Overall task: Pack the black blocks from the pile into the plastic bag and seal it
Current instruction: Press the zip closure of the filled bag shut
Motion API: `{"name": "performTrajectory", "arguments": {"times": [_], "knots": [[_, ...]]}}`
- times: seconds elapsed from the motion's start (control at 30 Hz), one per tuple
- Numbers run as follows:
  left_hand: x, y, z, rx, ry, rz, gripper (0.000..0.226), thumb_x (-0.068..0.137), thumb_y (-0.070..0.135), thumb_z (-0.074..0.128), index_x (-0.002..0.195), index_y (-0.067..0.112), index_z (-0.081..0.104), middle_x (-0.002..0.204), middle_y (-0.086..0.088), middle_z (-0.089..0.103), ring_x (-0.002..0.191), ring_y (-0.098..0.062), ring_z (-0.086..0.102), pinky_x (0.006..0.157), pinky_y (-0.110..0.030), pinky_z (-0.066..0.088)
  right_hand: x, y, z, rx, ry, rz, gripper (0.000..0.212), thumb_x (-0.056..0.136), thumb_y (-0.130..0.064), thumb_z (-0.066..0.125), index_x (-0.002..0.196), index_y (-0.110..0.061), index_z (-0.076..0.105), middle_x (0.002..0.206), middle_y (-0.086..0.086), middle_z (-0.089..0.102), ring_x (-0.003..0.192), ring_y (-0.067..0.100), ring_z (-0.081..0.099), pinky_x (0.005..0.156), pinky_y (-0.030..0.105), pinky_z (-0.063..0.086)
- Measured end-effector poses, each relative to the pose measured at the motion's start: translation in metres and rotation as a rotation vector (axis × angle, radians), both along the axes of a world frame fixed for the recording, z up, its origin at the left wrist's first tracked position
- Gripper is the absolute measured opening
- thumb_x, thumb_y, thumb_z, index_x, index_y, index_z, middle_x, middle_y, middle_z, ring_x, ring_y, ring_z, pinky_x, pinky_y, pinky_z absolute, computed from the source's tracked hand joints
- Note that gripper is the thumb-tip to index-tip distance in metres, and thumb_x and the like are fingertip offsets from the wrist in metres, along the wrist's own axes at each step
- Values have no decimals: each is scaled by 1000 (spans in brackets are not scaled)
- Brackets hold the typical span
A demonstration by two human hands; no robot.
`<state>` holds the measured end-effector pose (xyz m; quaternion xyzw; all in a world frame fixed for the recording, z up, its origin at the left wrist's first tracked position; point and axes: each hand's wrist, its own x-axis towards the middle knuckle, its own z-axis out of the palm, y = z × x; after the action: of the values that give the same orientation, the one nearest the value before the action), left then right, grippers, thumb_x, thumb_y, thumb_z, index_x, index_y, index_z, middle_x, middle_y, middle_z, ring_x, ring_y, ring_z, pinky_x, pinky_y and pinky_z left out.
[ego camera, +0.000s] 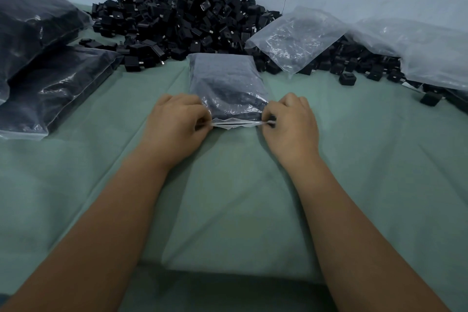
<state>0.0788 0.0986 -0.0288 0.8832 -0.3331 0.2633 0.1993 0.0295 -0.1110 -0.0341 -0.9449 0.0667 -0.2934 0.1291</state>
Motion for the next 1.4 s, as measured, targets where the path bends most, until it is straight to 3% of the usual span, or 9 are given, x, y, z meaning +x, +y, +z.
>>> {"name": "performTrajectory", "arguments": {"times": [0.17, 0.33, 0.5, 0.67, 0.87, 0.97, 1.1, 1.3, 1.4], "knots": [[-1, -2, 1, -15, 60, -84, 5, 76, 5, 79, 75, 6, 74, 77, -8, 67, 75, -32, 62, 73, -35, 44, 3, 0, 0, 26, 44, 40, 6, 81, -16, 69, 80, -19, 65, 80, -5, 49, 90, 21, 46, 66, 32, 39], [1, 0, 3, -70, 100, -91, 6, 75, 3, 80, 75, 5, 74, 77, -7, 68, 76, -31, 63, 72, -28, 41, 2, 1, -1, 34, 26, 72, 7, 80, -16, 70, 78, -20, 65, 79, -5, 53, 88, 20, 47, 64, 31, 40], [-1, -1, 3, -39, 52, -102, 5, 77, 5, 77, 79, 2, 73, 80, -11, 66, 77, -34, 62, 74, -40, 50, 2, 2, 0, 10, 2, 154, 9, 79, -9, 66, 76, -17, 63, 77, -8, 48, 81, 16, 44, 61, 28, 30], [-2, -6, 2, -28, 67, -118, 5, 79, 7, 78, 80, 3, 75, 82, -9, 68, 80, -33, 62, 73, -35, 47, 0, 5, 0, 4, 5, 208, 11, 78, -8, 67, 75, -16, 61, 78, -5, 52, 81, 18, 47, 60, 30, 39], [1, -2, 1, -83, 91, -62, 7, 82, 12, 77, 81, 5, 75, 81, -7, 67, 81, -29, 61, 72, -33, 47, -1, 8, 1, 10, 14, 233, 10, 81, -15, 69, 77, -16, 61, 77, -9, 47, 81, 15, 46, 60, 27, 31], [0, -2, 2, -70, 64, -84, 7, 81, 11, 77, 82, 4, 75, 82, -10, 67, 80, -33, 62, 73, -39, 50, -3, 9, 2, -16, 6, 246, 11, 82, -13, 69, 76, -16, 60, 76, -8, 47, 81, 17, 47, 59, 27, 30], [-2, -7, 2, -9, 47, -123, 5, 79, 6, 77, 83, 4, 75, 83, -10, 68, 79, -33, 63, 70, -38, 50, -3, 10, 2, -28, 18, 266, 8, 82, -14, 69, 78, -15, 62, 77, -6, 49, 84, 17, 48, 59, 28, 34], [0, -5, 1, -111, 121, -62, 2, 78, 10, 79, 79, 11, 77, 80, -1, 68, 79, -25, 63, 67, -32, 48, -3, 12, 3, -14, 27, 282, 9, 83, -18, 70, 79, -17, 62, 78, -6, 49, 84, 17, 48, 60, 29, 38], [-1, -8, 1, -85, 95, -75, 1, 78, 8, 77, 78, 8, 76, 79, -4, 68, 78, -29, 63, 67, -35, 49, -2, 14, 3, -36, 23, 275, 8, 82, -16, 68, 78, -16, 61, 80, -2, 52, 84, 19, 49, 59, 30, 38]]}}
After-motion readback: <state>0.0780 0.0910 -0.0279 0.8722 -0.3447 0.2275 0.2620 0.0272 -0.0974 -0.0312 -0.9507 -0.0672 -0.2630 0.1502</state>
